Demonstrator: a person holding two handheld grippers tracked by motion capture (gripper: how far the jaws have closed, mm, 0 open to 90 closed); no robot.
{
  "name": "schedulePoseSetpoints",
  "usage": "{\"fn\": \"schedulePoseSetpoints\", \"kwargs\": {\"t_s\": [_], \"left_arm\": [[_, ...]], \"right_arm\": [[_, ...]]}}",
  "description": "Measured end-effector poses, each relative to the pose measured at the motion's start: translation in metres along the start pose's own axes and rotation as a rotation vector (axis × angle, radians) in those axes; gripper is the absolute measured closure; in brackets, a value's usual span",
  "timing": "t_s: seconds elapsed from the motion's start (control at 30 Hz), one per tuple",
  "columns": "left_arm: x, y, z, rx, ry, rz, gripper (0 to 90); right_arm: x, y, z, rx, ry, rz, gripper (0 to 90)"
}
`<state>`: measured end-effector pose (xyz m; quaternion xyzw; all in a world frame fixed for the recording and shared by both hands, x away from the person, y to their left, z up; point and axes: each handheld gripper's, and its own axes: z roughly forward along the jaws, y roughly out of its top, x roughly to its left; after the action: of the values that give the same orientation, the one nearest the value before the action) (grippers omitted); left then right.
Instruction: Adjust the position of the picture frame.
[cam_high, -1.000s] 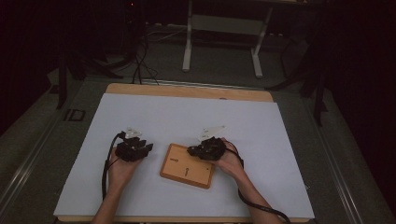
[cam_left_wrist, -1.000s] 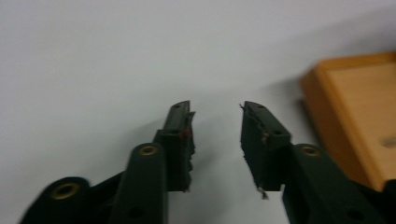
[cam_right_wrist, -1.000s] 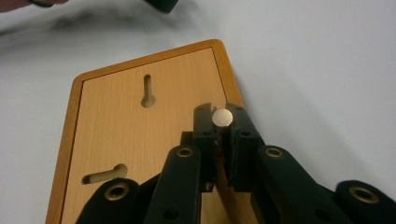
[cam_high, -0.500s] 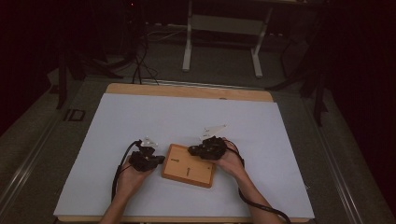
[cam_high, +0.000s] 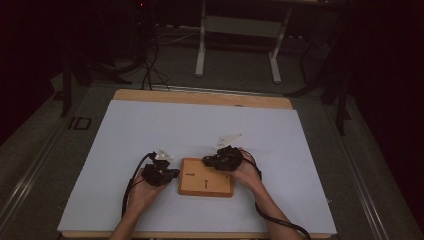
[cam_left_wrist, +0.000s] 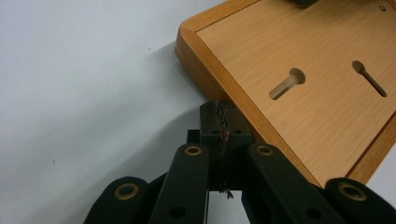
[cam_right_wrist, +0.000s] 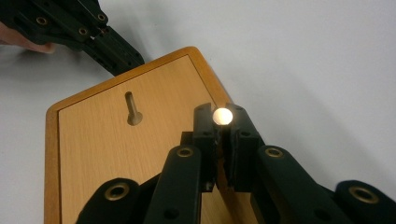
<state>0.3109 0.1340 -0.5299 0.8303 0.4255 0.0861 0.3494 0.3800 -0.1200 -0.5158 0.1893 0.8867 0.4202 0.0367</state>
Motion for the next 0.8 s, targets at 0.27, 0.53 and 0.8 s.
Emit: {"fn": "schedulePoseSetpoints", "kwargs": {"t_s": [0.27,0.53,0.8], "left_arm": [[-0.0006,0.0002,0.0009,0.009,0.002,-0.006,90.0],[-0.0016,0.0002,0.0007,0.018,0.004,-0.008,90.0],[-0.0016,0.0002,0.0013,0.018,0.008,-0.007,90.0]], "right_arm": [[-0.0042,-0.002,0.0039,0.009,0.013,0.009,84.1],[-0.0067,-0.0036,0.0049,-0.007,0.031,0.026,84.0],[-0.0076,-0.0034,0.0052,-0.007,0.031,0.028,83.9]]}}
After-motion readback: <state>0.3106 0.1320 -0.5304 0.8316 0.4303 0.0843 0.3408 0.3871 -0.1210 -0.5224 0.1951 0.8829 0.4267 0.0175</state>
